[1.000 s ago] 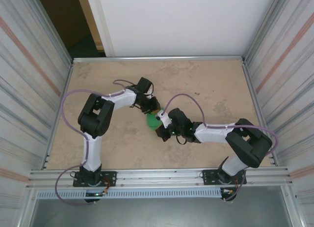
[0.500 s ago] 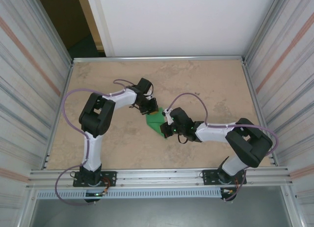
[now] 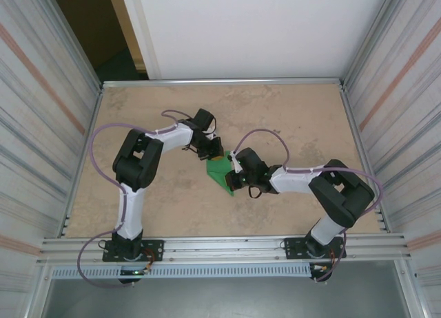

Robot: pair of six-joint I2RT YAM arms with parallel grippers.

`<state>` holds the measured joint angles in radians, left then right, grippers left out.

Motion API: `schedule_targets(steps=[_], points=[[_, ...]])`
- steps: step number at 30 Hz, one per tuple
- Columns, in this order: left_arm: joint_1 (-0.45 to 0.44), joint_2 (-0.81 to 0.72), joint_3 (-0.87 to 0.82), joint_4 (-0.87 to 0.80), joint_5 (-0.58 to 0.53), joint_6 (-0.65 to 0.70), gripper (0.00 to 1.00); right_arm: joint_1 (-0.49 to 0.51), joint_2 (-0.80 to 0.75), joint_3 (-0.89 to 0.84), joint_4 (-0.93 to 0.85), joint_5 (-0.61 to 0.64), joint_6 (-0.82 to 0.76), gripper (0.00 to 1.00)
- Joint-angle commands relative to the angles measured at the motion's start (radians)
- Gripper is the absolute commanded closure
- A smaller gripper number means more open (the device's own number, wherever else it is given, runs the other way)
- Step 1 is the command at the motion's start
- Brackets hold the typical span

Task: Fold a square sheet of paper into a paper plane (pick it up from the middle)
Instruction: Third fold the triangle at the center of the table.

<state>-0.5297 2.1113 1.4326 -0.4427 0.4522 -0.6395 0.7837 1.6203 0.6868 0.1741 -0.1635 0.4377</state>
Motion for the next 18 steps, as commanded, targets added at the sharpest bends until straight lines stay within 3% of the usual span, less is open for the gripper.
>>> schedule_targets(steps=[1,18], points=[[-0.002,0.049,-0.006,-0.058,-0.020,0.035,0.90,-0.011,0.021,0.026,-0.033,-0.021,0.020,0.98],[-0.002,0.053,-0.008,-0.058,-0.014,0.047,0.91,-0.015,0.066,0.077,-0.070,-0.018,0.033,0.99]])
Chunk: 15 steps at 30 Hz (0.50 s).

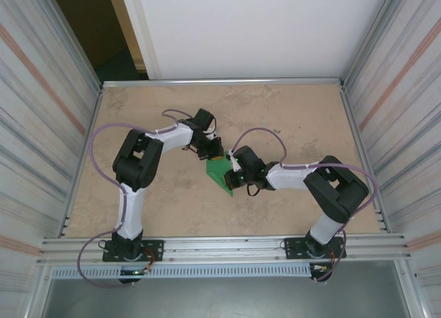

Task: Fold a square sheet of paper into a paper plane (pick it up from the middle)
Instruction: Third fold the triangle at the center of the table.

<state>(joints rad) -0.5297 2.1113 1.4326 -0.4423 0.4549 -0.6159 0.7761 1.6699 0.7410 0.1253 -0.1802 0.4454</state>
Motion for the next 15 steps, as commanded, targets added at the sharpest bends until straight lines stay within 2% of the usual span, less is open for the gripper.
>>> schedule_targets(steps=[1,15], points=[[-0.001,0.054,-0.008,-0.059,-0.016,0.023,0.91,-0.008,0.017,0.023,-0.020,-0.003,0.024,0.99],[-0.001,0.055,-0.009,-0.059,-0.011,0.030,0.92,-0.012,0.028,0.038,-0.035,0.003,0.021,0.99]])
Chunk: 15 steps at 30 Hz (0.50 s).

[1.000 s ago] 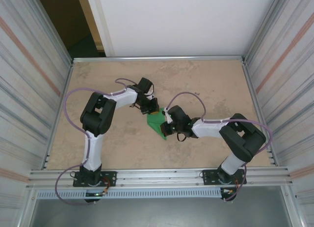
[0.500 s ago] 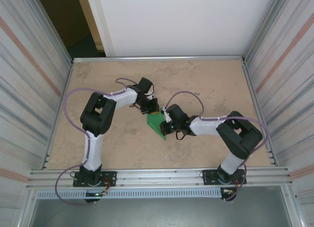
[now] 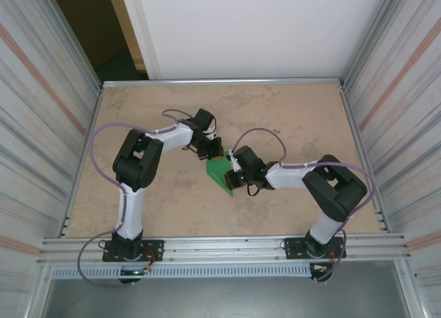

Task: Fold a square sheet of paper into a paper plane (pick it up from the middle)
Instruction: Third fold the triangle at the center of the table.

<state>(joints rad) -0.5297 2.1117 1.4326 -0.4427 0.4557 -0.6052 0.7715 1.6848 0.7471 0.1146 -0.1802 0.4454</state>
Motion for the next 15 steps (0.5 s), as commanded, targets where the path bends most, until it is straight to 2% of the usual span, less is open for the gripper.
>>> schedule_targets(steps=[1,15], points=[[-0.002,0.056,-0.008,-0.059,-0.012,0.019,0.92,-0.008,0.013,0.032,-0.024,0.003,0.021,0.99],[-0.002,0.054,-0.008,-0.059,-0.011,0.020,0.92,-0.011,0.035,0.042,-0.039,-0.001,0.022,0.99]])
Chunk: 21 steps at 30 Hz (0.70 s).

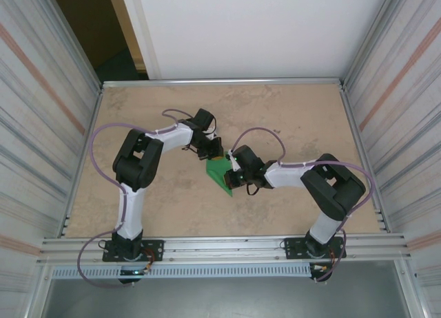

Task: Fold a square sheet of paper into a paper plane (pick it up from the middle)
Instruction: Third fold the triangle at the center of the table.

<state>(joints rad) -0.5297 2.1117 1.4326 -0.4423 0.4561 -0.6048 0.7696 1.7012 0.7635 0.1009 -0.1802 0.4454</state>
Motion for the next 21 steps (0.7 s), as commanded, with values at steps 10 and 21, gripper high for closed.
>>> schedule_targets(steps=[10,21], points=[[-0.002,0.054,-0.004,-0.060,-0.009,0.020,0.92,-0.011,0.038,0.040,-0.044,-0.005,0.021,0.99],[0.061,-0.088,-0.019,-0.022,0.063,-0.017,0.81,-0.011,0.044,0.010,-0.055,0.006,0.030,1.00]])
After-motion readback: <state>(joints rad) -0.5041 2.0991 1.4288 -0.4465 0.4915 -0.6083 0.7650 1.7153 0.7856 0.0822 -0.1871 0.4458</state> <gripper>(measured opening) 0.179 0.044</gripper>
